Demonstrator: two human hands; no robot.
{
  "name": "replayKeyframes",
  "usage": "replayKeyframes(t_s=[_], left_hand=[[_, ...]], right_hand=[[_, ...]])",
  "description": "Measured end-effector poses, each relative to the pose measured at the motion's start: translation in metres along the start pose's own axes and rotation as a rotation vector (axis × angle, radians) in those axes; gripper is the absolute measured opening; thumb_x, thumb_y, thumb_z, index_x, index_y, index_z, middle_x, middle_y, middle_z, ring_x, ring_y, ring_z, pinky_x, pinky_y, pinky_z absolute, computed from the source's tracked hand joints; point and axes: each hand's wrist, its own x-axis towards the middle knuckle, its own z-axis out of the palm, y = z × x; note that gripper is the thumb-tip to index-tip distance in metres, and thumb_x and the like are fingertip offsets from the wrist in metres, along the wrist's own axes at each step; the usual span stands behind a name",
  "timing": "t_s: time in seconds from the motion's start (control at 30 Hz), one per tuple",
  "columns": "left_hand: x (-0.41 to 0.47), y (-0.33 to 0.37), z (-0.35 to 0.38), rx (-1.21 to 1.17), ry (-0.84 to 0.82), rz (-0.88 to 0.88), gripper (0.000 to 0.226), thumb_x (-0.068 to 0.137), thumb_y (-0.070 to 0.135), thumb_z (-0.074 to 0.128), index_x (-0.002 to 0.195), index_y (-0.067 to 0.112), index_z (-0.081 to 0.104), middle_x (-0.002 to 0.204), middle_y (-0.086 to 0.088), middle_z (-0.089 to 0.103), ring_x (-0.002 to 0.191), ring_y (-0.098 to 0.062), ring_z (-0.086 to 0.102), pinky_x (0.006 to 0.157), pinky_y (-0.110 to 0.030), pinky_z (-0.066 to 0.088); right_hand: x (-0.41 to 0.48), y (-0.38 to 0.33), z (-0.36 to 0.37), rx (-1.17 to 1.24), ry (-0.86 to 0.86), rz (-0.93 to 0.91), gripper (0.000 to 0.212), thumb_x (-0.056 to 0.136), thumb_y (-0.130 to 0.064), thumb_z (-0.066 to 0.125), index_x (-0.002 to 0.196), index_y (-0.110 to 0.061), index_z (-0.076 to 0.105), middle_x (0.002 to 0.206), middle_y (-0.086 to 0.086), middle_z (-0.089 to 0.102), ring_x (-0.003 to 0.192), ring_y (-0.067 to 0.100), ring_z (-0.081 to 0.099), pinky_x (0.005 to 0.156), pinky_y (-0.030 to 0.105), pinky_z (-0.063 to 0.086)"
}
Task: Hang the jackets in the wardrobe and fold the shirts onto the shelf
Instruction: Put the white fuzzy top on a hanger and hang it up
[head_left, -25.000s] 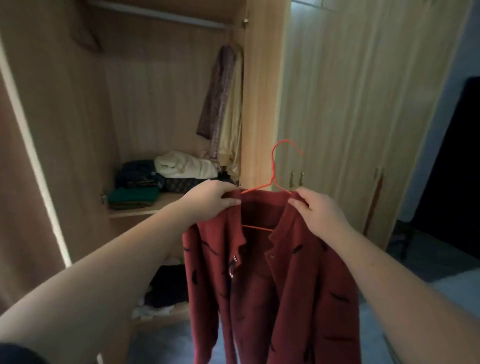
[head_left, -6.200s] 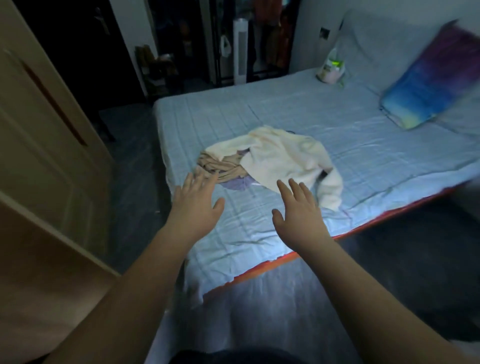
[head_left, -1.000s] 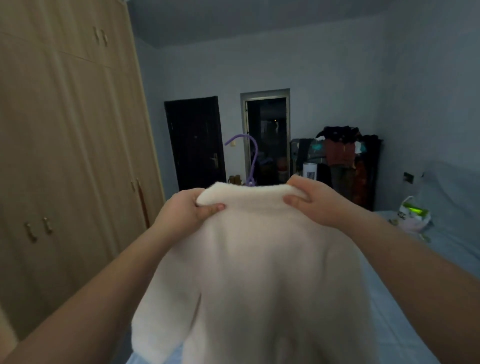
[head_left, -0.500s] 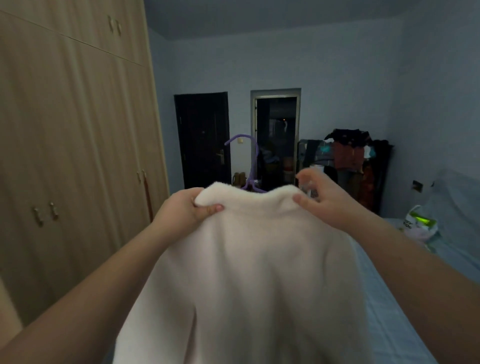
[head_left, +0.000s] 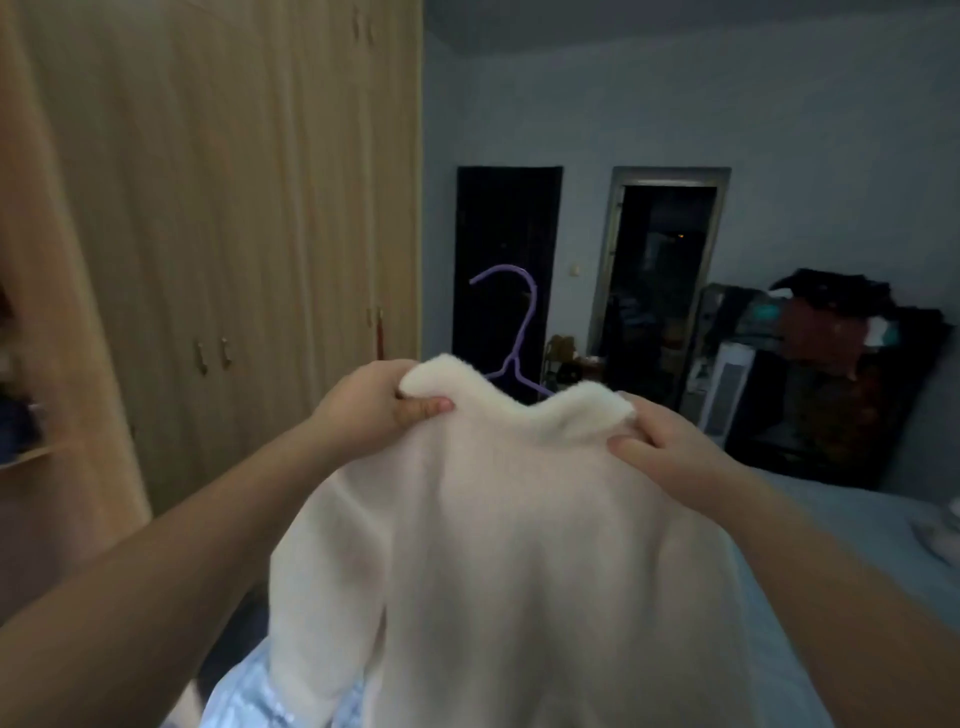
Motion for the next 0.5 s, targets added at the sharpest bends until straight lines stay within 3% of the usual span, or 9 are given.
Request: replayKeyframes(t_s=[0.1, 0.13, 0.23, 0.3, 0.37, 0.5], left_hand=[[-0.015, -0.015, -0.021, 0.06, 0.07, -0.09, 0.046, 0.06, 0.083, 0.056, 0.088, 0.047, 0.061, 0.09, 0.02, 0.068, 0.089, -0.011, 0.065, 0.079, -0.033, 0.051], [-0.022, -0.02, -0.03, 0.074, 0.098, -0.118, 0.047, 0.062, 0.08, 0.058, 0.092, 0.045, 0.063, 0.092, 0.017, 0.069, 0.089, -0.012, 0.065, 0.08, -0.033, 0.052], [-0.044, -0.039, -0.065, 0.117, 0.146, -0.166, 0.05, 0.063, 0.078, 0.063, 0.093, 0.037, 0.066, 0.088, 0.015, 0.069, 0.082, -0.007, 0.064, 0.073, -0.028, 0.049], [-0.064, -0.06, -0.093, 0.098, 0.145, -0.222, 0.034, 0.071, 0.062, 0.078, 0.087, 0.033, 0.068, 0.081, 0.017, 0.069, 0.077, 0.003, 0.064, 0.065, -0.024, 0.046], [-0.084, -0.088, -0.123, 0.075, 0.109, -0.263, 0.018, 0.077, 0.044, 0.08, 0.085, 0.033, 0.069, 0.077, 0.021, 0.07, 0.075, 0.007, 0.064, 0.063, -0.018, 0.044], [-0.12, -0.136, -0.187, 0.073, 0.08, -0.303, 0.009, 0.083, 0.04, 0.076, 0.084, 0.038, 0.067, 0.076, 0.03, 0.068, 0.072, 0.011, 0.062, 0.065, -0.017, 0.044]], right_hand=[[0.022, -0.015, 0.011, 0.196, -0.025, 0.068, 0.04, 0.103, -0.048, 0.038, 0.137, -0.029, 0.05, 0.13, -0.01, 0.054, 0.124, 0.018, 0.052, 0.109, 0.042, 0.038], [0.032, -0.024, 0.018, 0.204, -0.043, 0.09, 0.047, 0.102, -0.054, 0.034, 0.137, -0.027, 0.052, 0.128, -0.006, 0.056, 0.121, 0.019, 0.053, 0.106, 0.041, 0.04], [0.063, -0.053, 0.048, 0.052, -0.095, -0.089, 0.046, 0.094, -0.065, 0.04, 0.115, -0.032, 0.063, 0.103, -0.008, 0.068, 0.097, 0.014, 0.064, 0.083, 0.036, 0.049], [0.079, -0.073, 0.077, 0.011, -0.139, -0.204, 0.037, 0.092, -0.062, 0.047, 0.109, -0.034, 0.064, 0.097, -0.012, 0.068, 0.093, 0.009, 0.065, 0.075, 0.03, 0.048], [0.091, -0.098, 0.111, -0.001, -0.182, -0.293, 0.029, 0.092, -0.059, 0.054, 0.108, -0.037, 0.065, 0.098, -0.013, 0.069, 0.095, 0.008, 0.065, 0.078, 0.031, 0.051], [0.118, -0.167, 0.18, -0.095, -0.133, -0.441, 0.031, 0.089, -0.061, 0.054, 0.102, -0.033, 0.059, 0.095, -0.009, 0.068, 0.093, 0.017, 0.065, 0.082, 0.043, 0.053]])
